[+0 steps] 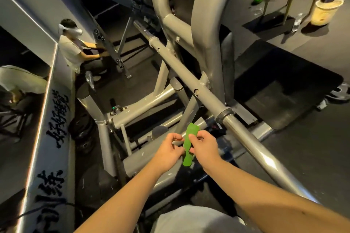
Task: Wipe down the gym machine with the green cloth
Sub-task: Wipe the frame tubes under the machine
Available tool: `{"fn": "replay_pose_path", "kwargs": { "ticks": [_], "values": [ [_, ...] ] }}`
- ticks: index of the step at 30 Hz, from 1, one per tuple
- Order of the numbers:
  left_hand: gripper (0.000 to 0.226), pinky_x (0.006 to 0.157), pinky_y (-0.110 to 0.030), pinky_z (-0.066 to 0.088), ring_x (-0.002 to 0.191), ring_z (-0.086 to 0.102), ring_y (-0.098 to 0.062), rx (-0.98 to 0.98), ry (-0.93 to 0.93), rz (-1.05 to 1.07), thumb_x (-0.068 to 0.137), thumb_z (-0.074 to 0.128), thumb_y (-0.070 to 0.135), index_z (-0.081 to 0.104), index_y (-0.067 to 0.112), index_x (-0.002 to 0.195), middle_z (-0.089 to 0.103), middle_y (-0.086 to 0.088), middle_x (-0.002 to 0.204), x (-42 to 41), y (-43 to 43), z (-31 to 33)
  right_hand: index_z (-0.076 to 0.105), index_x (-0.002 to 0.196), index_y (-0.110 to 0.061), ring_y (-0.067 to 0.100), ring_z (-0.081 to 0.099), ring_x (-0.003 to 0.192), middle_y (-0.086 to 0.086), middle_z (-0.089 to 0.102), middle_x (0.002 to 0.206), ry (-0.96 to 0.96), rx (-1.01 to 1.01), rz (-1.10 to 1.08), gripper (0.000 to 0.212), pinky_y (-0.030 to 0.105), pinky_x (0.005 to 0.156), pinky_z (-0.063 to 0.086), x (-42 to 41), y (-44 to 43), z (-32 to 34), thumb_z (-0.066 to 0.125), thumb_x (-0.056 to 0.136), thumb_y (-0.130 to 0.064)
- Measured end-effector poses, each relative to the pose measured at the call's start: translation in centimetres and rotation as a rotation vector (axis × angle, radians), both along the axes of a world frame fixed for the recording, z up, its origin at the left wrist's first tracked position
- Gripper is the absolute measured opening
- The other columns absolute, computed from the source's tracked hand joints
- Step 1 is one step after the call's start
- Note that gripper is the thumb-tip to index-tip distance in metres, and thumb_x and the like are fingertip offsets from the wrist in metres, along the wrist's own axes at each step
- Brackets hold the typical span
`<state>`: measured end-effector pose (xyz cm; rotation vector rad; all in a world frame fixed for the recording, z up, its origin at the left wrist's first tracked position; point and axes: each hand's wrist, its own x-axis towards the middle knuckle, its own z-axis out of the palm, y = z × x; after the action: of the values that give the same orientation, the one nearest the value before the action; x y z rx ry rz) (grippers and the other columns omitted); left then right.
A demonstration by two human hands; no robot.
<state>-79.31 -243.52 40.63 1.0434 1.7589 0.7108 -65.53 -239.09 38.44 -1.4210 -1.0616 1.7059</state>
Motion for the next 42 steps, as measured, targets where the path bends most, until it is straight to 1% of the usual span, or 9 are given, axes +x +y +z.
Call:
{"fn": "replay_pose_path", "kwargs": {
  "ticks": [3, 9, 12, 19, 23, 30, 35, 38, 42],
  "values": [
    [0.033, 0.058, -0.022, 0.045, 0.054, 0.054, -0.005, -0.019, -0.028, -0.074, 0.092, 0.072, 0.013, 0.051, 0.013, 0.117, 0.065, 0.006, 0.06, 0.1, -0.2, 0.7, 0.062, 0.103, -0.017, 0.02, 0.069, 0.095, 0.006, 0.069, 0.101, 0.026, 0.006, -0.01, 0.008, 0.047, 0.088, 0.06, 0.1, 0.1, -0.1, 0.067, 0.096, -0.017],
    [0.004, 0.066, -0.02, 0.053, 0.071, 0.065, -0.006, 0.032, 0.082, -0.094, 0.097, 0.067, 0.02, 0.069, 0.019, 0.1, 0.071, 0.005, 0.078, -1.4, -0.2, -0.8, 0.061, 0.103, -0.01, 0.023, 0.072, 0.095, 0.012, 0.068, 0.105, 0.072, -0.029, 0.064, 0.01, 0.041, 0.081, 0.063, -0.9, -0.3, -0.6, 0.066, 0.098, -0.016],
    [0.013, 0.069, -0.02, 0.051, 0.076, 0.066, -0.003, 0.044, 0.081, -0.095, 0.1, 0.062, 0.02, 0.07, 0.027, 0.094, 0.071, 0.007, 0.083, -2.5, -0.7, -1.5, 0.06, 0.106, -0.009, 0.021, 0.069, 0.094, 0.013, 0.068, 0.105, 0.069, -0.093, 0.059, 0.012, 0.04, 0.088, 0.06, -1.9, -0.6, -1.3, 0.064, 0.099, -0.019],
    [0.017, 0.079, -0.027, 0.057, 0.085, 0.071, -0.008, 0.035, -0.056, -0.201, 0.101, 0.06, 0.017, 0.074, 0.025, 0.1, 0.076, 0.003, 0.092, -5.1, -1.2, -4.1, 0.041, 0.153, -0.027, 0.022, 0.067, 0.117, 0.007, 0.065, 0.135, 0.198, -0.233, 0.03, 0.05, 0.03, 0.082, 0.059, -3.4, -2.6, -3.0, 0.052, 0.106, -0.013],
    [0.015, 0.088, -0.034, 0.054, 0.09, 0.068, -0.014, 0.091, -0.012, -0.268, 0.098, 0.061, 0.013, 0.075, 0.013, 0.104, 0.071, -0.007, 0.102, -5.3, -0.5, -6.7, 0.054, 0.142, -0.032, 0.025, 0.07, 0.11, 0.008, 0.07, 0.127, 0.125, -0.272, -0.018, 0.041, 0.045, 0.088, 0.06, -3.2, -3.1, -4.9, 0.052, 0.106, -0.012],
    [0.008, 0.074, -0.028, 0.048, 0.069, 0.054, -0.007, 0.139, 0.013, -0.174, 0.088, 0.076, 0.015, 0.071, 0.019, 0.093, 0.064, -0.005, 0.09, -5.3, 1.4, -9.4, 0.057, 0.117, 0.0, 0.031, 0.068, 0.079, 0.016, 0.072, 0.095, -0.126, -0.193, -0.19, 0.029, 0.03, 0.056, 0.054, -3.0, -1.2, -6.4, 0.07, 0.092, -0.006],
    [0.006, 0.07, -0.016, 0.043, 0.069, 0.054, 0.001, 0.184, 0.031, 0.007, 0.093, 0.07, 0.016, 0.07, 0.022, 0.095, 0.059, 0.012, 0.08, -4.8, 6.0, -10.8, 0.056, 0.104, -0.011, 0.016, 0.062, 0.067, 0.013, 0.066, 0.093, -0.19, -0.055, -0.347, 0.02, 0.021, 0.05, 0.051, -4.4, 4.3, -8.0, 0.071, 0.093, -0.006],
    [0.009, 0.082, -0.03, 0.049, 0.078, 0.057, -0.009, 0.284, 0.141, 0.18, 0.09, 0.071, 0.015, 0.071, 0.017, 0.099, 0.062, 0.003, 0.09, -5.2, 10.6, -13.1, 0.065, 0.107, -0.015, 0.02, 0.068, 0.084, 0.011, 0.069, 0.106, -0.162, 0.063, -0.453, 0.017, 0.027, 0.069, 0.059, -5.2, 8.9, -10.4, 0.073, 0.092, -0.013],
    [0.032, 0.094, -0.034, 0.045, 0.098, 0.055, -0.019, 0.445, 0.356, 0.247, 0.091, 0.072, 0.021, 0.069, 0.015, 0.122, 0.063, -0.006, 0.109, -6.1, 15.5, -16.0, 0.061, 0.133, -0.005, 0.018, 0.063, 0.114, 0.004, 0.065, 0.127, -0.151, 0.098, -0.537, 0.052, 0.03, 0.1, 0.049, -5.6, 13.8, -13.1, 0.077, 0.089, -0.029]
  ]
}}
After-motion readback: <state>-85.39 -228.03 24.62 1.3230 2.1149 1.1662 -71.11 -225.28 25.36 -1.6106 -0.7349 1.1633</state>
